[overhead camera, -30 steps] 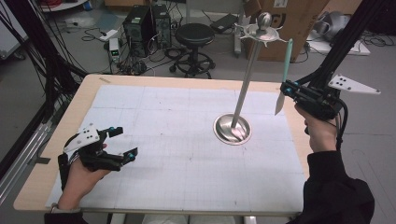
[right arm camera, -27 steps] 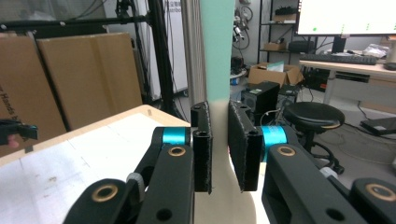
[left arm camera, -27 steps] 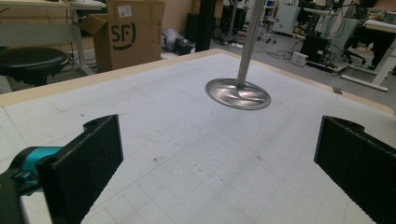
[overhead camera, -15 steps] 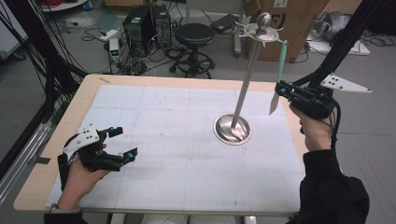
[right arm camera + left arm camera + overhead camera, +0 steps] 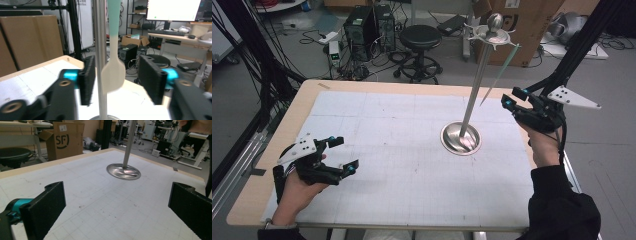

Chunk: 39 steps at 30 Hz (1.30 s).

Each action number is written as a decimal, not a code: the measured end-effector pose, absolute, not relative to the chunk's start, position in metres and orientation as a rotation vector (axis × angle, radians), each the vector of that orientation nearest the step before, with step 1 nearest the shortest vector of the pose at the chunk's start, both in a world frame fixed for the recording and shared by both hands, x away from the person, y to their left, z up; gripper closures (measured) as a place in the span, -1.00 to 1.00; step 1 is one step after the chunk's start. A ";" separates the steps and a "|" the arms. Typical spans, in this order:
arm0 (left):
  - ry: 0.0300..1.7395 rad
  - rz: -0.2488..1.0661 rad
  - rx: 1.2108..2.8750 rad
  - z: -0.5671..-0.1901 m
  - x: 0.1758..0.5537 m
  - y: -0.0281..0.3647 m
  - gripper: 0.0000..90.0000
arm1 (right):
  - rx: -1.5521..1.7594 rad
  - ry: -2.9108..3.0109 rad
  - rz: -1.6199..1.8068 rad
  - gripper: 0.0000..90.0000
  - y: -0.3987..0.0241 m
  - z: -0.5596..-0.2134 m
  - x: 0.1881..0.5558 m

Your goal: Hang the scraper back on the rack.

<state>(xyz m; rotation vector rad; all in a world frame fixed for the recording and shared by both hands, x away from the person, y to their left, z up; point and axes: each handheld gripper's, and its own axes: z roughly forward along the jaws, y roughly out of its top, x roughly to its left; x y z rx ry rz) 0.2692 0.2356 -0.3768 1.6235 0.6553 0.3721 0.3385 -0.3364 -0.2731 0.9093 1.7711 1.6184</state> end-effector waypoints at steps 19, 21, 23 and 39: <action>0.650 0.365 1.597 -0.376 0.273 0.234 -0.96 | 0.912 1.988 1.558 -0.96 -0.308 -0.362 0.302; 0.651 0.368 1.597 -0.376 0.274 0.235 -0.96 | 0.926 1.986 1.554 -0.97 -0.308 -0.364 0.301; 0.654 0.370 1.595 -0.377 0.274 0.235 -0.96 | 0.962 1.930 1.542 -0.97 -0.313 -0.372 0.298; 0.677 0.377 1.618 -0.385 0.279 0.234 -0.96 | 0.958 1.926 1.585 -0.96 -0.320 -0.386 0.284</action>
